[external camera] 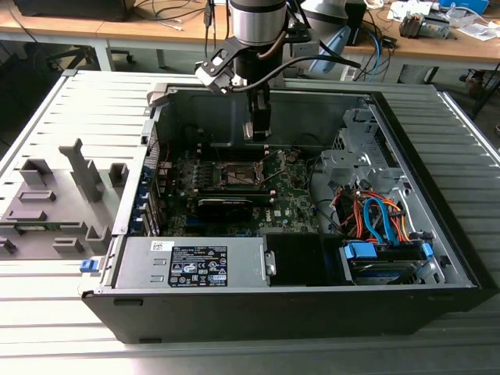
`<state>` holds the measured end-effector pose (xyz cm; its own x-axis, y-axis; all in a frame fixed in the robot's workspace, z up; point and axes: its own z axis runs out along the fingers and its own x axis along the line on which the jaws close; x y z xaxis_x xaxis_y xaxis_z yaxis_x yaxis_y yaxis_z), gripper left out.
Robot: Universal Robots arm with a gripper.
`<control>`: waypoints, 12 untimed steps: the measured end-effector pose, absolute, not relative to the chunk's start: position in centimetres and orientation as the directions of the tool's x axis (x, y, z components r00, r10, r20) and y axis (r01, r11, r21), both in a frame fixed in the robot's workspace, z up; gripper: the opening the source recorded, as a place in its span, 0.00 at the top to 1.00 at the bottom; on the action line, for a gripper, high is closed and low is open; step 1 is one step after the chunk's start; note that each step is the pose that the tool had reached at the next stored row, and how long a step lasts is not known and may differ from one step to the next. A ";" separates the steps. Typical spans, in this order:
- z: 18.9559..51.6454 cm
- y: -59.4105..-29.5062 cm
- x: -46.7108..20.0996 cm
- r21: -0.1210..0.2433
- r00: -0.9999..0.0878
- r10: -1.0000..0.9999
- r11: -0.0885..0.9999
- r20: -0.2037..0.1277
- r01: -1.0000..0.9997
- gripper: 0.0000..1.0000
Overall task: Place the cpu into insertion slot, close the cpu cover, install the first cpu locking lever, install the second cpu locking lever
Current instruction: 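Place the cpu into insertion slot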
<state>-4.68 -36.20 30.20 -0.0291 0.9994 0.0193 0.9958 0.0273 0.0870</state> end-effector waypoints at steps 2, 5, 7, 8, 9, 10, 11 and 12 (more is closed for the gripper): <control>30.2 -36.2 -4.7 0.087 -0.027 0.999 0.026 0.019 0.996 0.46; 30.2 -36.2 -4.7 0.087 -0.024 1.000 0.022 0.019 0.996 0.46; 30.2 -36.2 -4.7 0.087 -0.023 1.000 0.021 0.019 0.996 0.46; 30.2 -36.2 -4.7 0.087 -0.022 1.000 0.020 0.019 0.996 0.46; 30.2 -36.2 -4.7 0.087 -0.021 1.000 0.020 0.019 0.996 0.46; 30.2 -36.2 -4.7 0.087 -0.021 1.000 0.019 0.019 0.996 0.46; 30.2 -36.2 -4.7 0.087 -0.020 1.000 0.018 0.019 0.996 0.46; 30.2 -36.2 -4.7 0.087 -0.019 1.000 0.017 0.019 0.996 0.46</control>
<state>-4.69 -36.19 30.19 -0.0192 0.9996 0.0193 0.9961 0.0174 0.0870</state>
